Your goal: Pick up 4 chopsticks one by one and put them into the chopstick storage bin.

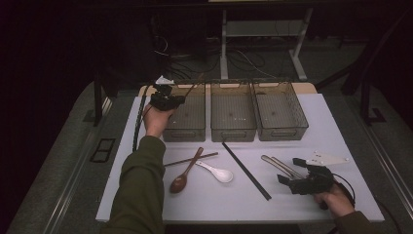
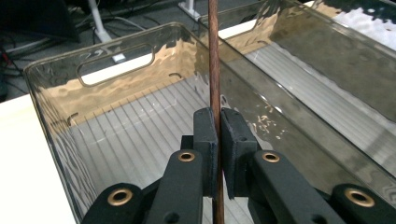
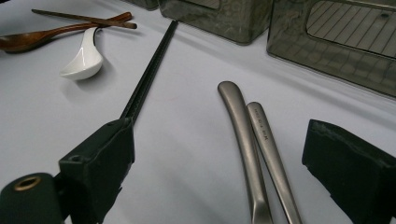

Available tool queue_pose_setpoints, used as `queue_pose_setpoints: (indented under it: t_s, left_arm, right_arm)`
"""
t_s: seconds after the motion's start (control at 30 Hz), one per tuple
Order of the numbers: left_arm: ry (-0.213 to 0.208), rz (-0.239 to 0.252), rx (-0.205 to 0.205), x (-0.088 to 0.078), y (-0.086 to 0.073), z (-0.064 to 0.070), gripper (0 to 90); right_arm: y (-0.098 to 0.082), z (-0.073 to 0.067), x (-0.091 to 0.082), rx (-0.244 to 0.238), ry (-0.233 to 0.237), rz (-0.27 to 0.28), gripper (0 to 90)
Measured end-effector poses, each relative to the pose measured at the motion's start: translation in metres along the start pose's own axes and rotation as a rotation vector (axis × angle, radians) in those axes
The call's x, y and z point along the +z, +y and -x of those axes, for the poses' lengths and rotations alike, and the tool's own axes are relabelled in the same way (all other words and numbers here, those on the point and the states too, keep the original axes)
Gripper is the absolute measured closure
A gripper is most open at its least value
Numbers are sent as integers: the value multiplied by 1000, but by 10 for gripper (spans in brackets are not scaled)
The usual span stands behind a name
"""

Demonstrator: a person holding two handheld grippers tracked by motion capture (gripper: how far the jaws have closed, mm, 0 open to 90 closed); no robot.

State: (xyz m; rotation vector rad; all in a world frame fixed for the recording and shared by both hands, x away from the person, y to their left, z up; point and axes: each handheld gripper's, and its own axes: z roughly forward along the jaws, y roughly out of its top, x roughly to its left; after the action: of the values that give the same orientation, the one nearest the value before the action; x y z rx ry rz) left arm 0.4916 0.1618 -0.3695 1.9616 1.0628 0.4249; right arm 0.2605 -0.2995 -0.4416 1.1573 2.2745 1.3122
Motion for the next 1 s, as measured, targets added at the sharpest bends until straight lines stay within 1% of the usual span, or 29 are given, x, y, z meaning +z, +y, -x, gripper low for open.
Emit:
queue_pose_setpoints:
  t_s: [0.13,0.2,0.23,0.33,0.37,0.43,0.53,0.6,0.7,0.77,0.93,1.0]
  left_arm:
    - [24,-29,-7,6,1,0,839]
    - [45,-50,-6,9,0,0,838]
    - [51,-53,-9,10,0,1,839]
    - [72,-83,-10,13,0,0,839]
    - [77,-84,-18,14,0,0,838]
    - [93,-107,-17,16,0,0,838]
    - [103,-116,-13,17,0,0,833]
    - [111,-119,-14,17,0,-1,806]
    - [112,-116,-19,17,-1,-2,780]
    - [111,-118,-13,15,0,-2,765]
    - [96,-103,-12,12,1,-1,735]
    - [87,-97,-4,10,2,0,716]
  right_arm:
    - [0,0,0,0,0,0,89]
    - [0,0,0,1,-1,2,89]
    - [0,0,0,1,0,2,89]
    - [0,0,0,1,0,3,89]
    - [0,0,0,1,1,3,89]
    - [0,1,0,0,1,3,89]
    - [0,1,-1,0,1,3,89]
    - [0,1,-1,-2,1,4,89]
    - [0,1,-1,0,2,3,89]
    - [0,1,-1,-2,2,4,89]
    - [0,1,-1,0,1,3,89]
    - [0,1,-1,-2,2,4,89]
